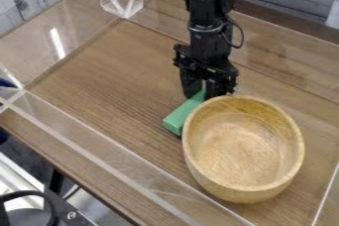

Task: Remove the green block from inside the brown bowl and put it on the table

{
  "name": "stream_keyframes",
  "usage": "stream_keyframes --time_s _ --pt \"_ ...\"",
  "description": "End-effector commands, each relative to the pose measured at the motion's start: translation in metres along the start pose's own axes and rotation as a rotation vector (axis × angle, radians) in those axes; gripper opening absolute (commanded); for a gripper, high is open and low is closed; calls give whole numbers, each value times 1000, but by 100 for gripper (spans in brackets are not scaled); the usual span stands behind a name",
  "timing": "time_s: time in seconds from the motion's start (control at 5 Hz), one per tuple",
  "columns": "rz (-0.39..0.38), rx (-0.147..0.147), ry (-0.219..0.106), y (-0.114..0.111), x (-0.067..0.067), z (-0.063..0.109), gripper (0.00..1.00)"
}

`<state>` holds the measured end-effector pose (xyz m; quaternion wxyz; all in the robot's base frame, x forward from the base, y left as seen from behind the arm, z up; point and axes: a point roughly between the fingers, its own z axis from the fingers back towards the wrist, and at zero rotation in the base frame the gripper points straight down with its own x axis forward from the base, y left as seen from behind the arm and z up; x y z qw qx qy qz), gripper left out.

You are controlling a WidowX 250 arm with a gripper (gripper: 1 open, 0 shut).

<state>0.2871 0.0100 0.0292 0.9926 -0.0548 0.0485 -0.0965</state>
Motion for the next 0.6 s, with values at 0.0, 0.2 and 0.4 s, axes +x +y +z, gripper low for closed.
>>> stream_keyframes --time_s 0.0,0.2,0.4 --pt "6 12 -49 6 10 11 0" --pt "7 11 -48 7 10 9 0" --pt "9 11 -47 8 10 8 0"
